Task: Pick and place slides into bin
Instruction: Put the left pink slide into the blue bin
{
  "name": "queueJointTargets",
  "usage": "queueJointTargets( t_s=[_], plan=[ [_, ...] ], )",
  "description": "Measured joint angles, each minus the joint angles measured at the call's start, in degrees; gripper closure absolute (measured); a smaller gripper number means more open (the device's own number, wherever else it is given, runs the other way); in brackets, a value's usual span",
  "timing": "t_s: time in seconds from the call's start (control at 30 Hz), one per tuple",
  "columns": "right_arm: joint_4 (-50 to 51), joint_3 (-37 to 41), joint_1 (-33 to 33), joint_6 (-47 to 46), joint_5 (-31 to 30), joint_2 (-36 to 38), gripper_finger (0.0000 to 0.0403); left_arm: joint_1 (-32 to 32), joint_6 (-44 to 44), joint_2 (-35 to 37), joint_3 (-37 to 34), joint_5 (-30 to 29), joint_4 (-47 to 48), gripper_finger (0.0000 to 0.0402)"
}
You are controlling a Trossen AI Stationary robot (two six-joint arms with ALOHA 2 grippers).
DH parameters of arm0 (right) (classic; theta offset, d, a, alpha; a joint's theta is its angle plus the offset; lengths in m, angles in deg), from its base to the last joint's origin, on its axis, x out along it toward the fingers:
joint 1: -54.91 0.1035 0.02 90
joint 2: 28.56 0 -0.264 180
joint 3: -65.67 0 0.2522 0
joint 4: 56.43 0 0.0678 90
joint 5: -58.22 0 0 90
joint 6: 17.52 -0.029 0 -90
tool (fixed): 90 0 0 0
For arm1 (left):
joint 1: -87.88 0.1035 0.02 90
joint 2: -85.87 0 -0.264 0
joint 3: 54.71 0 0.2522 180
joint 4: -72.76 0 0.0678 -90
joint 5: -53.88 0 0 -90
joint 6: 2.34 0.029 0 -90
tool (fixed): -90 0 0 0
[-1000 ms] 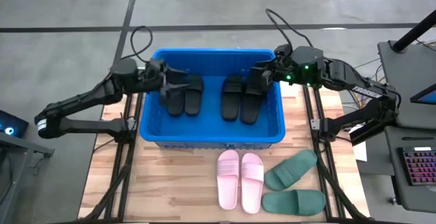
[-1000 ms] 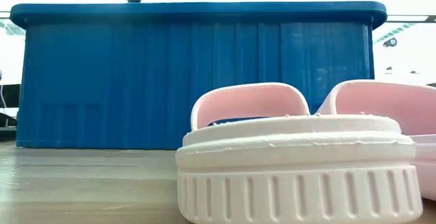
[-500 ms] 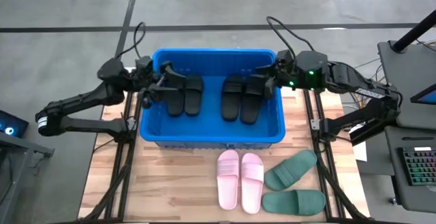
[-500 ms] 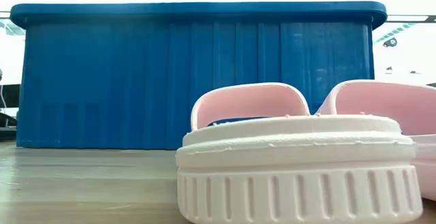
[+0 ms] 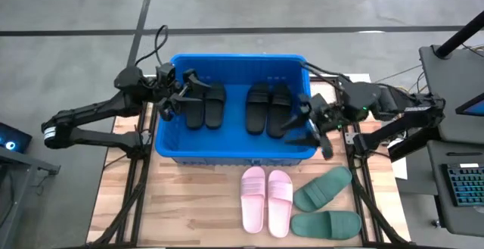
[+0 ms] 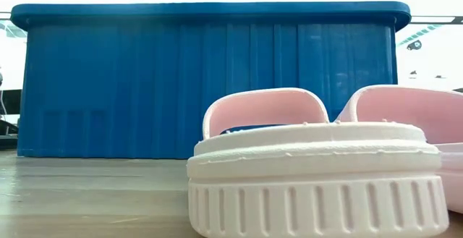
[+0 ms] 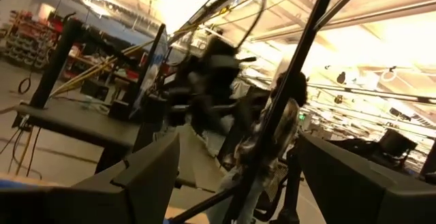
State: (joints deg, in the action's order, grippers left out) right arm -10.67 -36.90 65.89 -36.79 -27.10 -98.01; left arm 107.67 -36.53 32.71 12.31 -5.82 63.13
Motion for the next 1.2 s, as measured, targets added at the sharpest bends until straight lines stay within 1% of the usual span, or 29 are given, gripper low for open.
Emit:
queueJointTargets(
  t_s=[0.13, 0.27, 0.37, 0.47, 0.57, 0.77, 0.87, 1.0, 1.1, 1.2],
  plan=[
    [-5.07, 0.00, 4.70, 0.02, 0.03, 0.38, 0.0209, -0.11, -0.41, -1.51, 0.06, -0.14, -0.02, 0.0121],
    [-5.03, -0.02, 7.52, -0.14, -0.23, 0.92, 0.0209, -1.23, -6.80, -3.34, 0.84, -0.10, -0.16, 0.0121],
    [-3.54, -0.02, 8.83, -0.17, -0.32, 1.21, 0.0209, -3.94, -8.52, -5.37, 2.48, 3.31, -0.84, 0.0121],
    [-2.09, -0.02, 9.51, -0.18, -0.75, 1.46, 0.0209, -7.64, -8.49, -7.42, 3.57, 4.07, -3.40, 0.0121],
    [-1.41, -0.02, 9.90, -0.20, -0.86, 1.88, 0.0209, -10.88, -7.52, -9.65, 5.51, 3.66, -6.73, 0.0121],
    [2.79, -0.02, 11.04, -0.72, -1.66, 3.49, 0.0209, -16.42, -5.45, -13.67, 9.24, -0.57, -6.77, 0.0121],
    [4.44, -0.02, 11.75, -1.44, -1.79, 4.35, 0.0209, -18.80, -5.53, -15.84, 10.41, -0.86, -6.55, 0.0121],
    [5.45, -0.02, 13.37, -1.79, -1.89, 5.02, 0.0209, -22.10, -5.91, -18.37, 11.27, -0.97, -6.55, 0.0121],
    [6.21, -0.02, 14.36, -2.15, -1.95, 5.14, 0.0209, -24.35, -6.05, -19.56, 11.28, -2.36, -6.20, 0.0121],
    [8.51, -0.02, 15.30, -3.56, -3.32, 5.18, 0.0209, -26.09, -8.62, -19.93, 11.21, -3.51, -4.36, 0.0121]
  ],
)
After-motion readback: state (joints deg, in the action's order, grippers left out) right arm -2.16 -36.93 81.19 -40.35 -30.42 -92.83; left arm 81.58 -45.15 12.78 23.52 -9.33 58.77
